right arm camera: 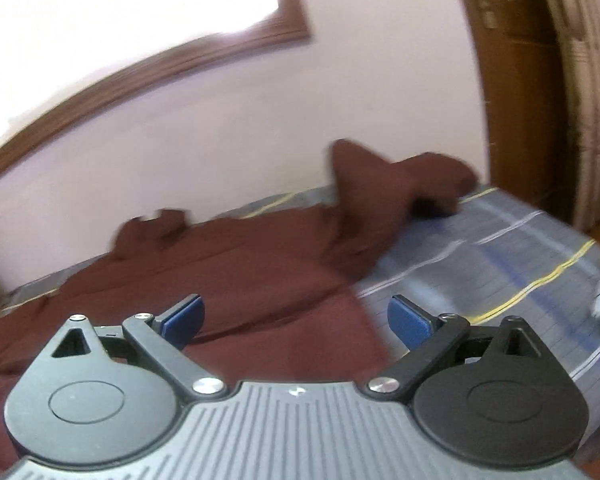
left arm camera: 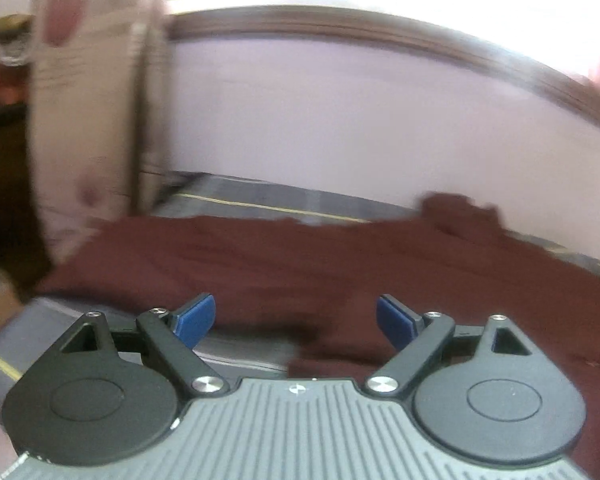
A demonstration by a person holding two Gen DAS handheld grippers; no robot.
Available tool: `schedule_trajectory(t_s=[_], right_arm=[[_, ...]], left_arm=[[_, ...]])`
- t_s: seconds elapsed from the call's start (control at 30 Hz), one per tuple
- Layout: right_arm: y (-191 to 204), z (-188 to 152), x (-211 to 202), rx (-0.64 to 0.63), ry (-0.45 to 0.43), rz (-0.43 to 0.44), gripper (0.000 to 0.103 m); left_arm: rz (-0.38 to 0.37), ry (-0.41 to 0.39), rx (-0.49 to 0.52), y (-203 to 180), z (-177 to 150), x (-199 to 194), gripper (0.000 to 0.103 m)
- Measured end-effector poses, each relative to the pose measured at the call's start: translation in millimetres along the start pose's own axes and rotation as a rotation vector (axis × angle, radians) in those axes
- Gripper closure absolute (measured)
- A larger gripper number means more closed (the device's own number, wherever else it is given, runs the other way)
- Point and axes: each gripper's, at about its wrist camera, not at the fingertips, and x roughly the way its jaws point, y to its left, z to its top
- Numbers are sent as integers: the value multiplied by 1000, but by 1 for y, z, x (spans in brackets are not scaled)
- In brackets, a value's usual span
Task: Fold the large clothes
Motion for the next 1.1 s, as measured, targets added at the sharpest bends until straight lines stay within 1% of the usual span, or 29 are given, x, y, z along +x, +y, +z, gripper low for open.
schedule_trajectory(t_s=[0.1,0.17,0.2,0.27,0.3,0.33,0.37,0.4,0.43,0.47,0.5,0.57,0.67,0.7,0.77,0.83,0.87,0.9,0.93,0.97,1.0,1.03,1.1], right_arm=[[-24,13,14,44,1,1,4],[-43,23,28,115,3,55,4],[-57,29,38,167,12,96,4],[-89,36,60,305,13,149,4],[-106,41,72,365,5,158,4],[-122,48,85,399,2,155,5],[-134,55,97,408,6,135,15],[-147,64,113,395,21,100,31],[-157,73,127,382,37,66,37],[-169,81,146,377,54,27,40],[-180,89,163,378,63,-17,40],[-200,102,191,380,54,-101,39],[-220,112,233,397,65,-158,38],[-224,113,245,407,70,-164,37],[-227,115,268,417,100,-133,37],[-221,114,287,374,130,-139,37],[-215,115,292,319,117,-160,39],[-211,117,299,275,131,-173,52],[-208,118,303,252,141,-192,69],[-210,119,305,266,159,-193,93],[-214,120,303,286,157,-184,97],[-218,121,299,292,147,-180,98],[-226,123,277,291,86,-179,99]], left_arm=[[-62,2,50,-40,-11,-1,15],[-85,10,83,-55,-14,0,12],[-89,14,93,-63,-18,2,12],[-86,6,110,-75,-22,8,12],[-74,-6,123,-81,-28,9,11],[-49,-15,142,-83,-28,15,11],[-24,-18,164,-87,-31,20,11],[-9,-15,180,-89,-33,25,11],[-3,-8,189,-90,-34,31,11],[0,2,194,-92,-37,35,11],[3,11,195,-95,-36,39,11],[10,29,194,-96,-38,47,11],[35,65,206,-97,-39,60,11],[39,78,207,-97,-41,63,11],[45,83,201,-96,-45,66,10],[53,72,203,-97,-46,67,9],[58,67,208,-98,-47,67,9],[63,66,210,-98,-47,69,8],[69,67,210,-99,-48,70,7],[71,70,210,-99,-48,71,7],[72,72,210,-99,-48,71,7],[75,73,209,-100,-46,73,7],[75,74,206,-99,-46,73,7]])
